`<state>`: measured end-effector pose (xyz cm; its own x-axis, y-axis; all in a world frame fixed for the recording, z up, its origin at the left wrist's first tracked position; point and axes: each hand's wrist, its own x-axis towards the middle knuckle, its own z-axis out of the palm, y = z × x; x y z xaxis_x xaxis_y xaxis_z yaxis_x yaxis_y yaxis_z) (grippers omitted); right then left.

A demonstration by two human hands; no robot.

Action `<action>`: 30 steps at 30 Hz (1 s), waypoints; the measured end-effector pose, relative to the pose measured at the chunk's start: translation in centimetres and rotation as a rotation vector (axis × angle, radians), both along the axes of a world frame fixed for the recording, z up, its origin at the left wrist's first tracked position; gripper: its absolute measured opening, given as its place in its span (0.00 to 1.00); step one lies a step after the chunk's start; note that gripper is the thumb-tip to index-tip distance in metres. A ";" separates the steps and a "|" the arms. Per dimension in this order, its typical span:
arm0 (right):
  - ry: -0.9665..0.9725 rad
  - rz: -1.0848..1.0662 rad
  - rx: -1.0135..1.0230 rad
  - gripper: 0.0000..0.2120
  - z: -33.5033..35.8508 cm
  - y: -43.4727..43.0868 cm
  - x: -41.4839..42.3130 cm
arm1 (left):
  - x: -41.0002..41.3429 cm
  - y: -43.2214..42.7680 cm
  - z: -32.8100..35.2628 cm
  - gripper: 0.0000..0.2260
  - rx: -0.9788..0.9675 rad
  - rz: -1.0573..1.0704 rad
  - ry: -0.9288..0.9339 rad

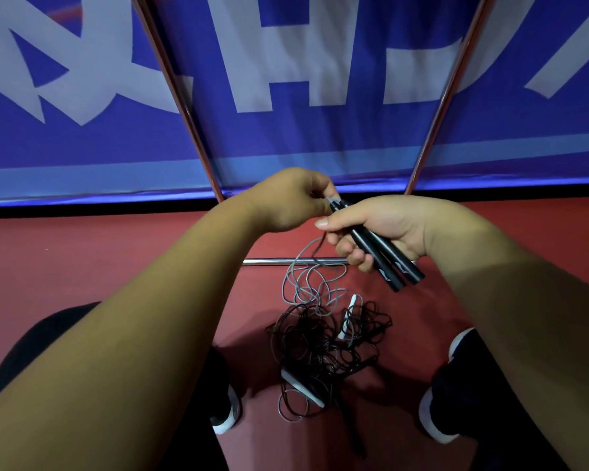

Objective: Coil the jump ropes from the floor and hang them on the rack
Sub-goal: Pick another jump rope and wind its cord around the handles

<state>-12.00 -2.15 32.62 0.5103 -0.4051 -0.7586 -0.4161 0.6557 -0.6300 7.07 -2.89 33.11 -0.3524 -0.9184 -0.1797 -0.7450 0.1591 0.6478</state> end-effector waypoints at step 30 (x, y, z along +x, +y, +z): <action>0.613 -0.290 -1.234 0.16 -1.5 -0.2 1.9 | -0.5 -0.6 1.6 0.09 -0.022 0.460 -0.199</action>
<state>-10.12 -2.32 31.08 0.0174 -0.9958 0.0894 -0.7776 -0.0698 -0.6249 6.54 -3.45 34.70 0.1288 -0.9751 -0.1807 -0.8499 -0.2024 0.4865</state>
